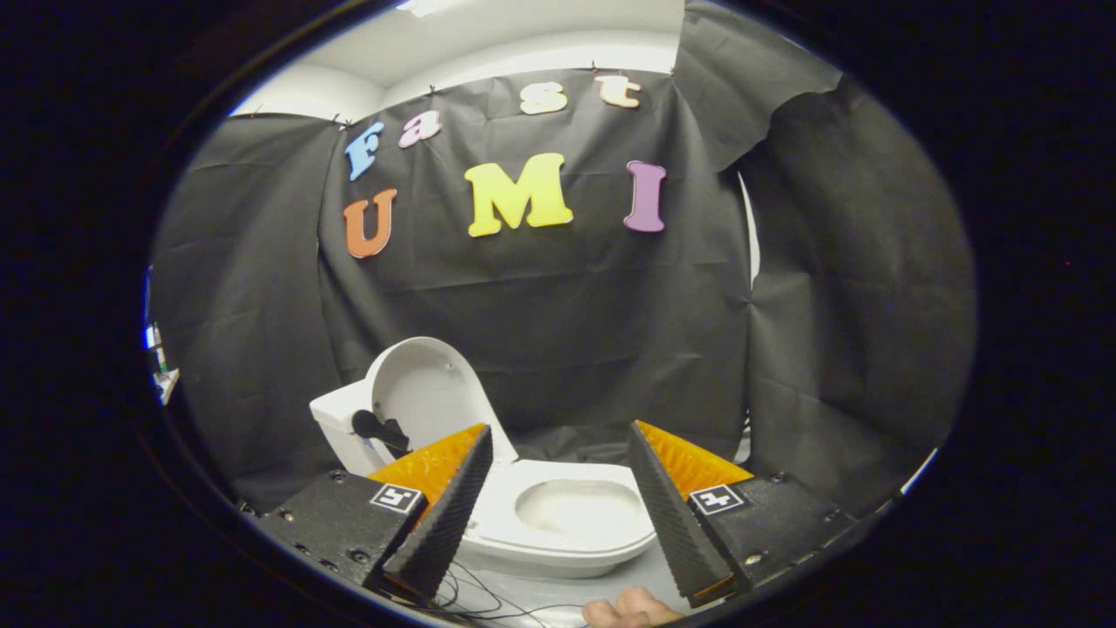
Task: Open the toilet lid.
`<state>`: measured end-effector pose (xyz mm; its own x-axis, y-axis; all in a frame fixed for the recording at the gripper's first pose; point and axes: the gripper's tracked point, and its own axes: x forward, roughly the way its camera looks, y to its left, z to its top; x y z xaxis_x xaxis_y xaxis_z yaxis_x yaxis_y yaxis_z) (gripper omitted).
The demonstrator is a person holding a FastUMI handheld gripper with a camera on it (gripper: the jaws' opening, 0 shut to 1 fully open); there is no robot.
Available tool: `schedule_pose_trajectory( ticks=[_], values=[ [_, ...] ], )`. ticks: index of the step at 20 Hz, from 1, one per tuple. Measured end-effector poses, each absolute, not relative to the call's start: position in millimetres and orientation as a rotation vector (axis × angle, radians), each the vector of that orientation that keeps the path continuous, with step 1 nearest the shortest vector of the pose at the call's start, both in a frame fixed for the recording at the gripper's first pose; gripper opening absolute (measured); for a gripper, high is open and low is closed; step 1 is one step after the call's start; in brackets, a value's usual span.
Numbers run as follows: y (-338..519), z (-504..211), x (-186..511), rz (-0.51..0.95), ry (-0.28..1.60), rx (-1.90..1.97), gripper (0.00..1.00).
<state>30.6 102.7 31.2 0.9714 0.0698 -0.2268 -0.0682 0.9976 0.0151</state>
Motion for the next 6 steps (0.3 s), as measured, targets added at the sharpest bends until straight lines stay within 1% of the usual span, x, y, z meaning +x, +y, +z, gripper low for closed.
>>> schedule_pose_trajectory(
  ticks=[2, 6],
  values=[
    [88, 31, 23, 0.05, 0.204, 0.001, 0.97],
    [74, 22, 10, 0.065, 0.166, 0.044, 0.99]
  ],
)
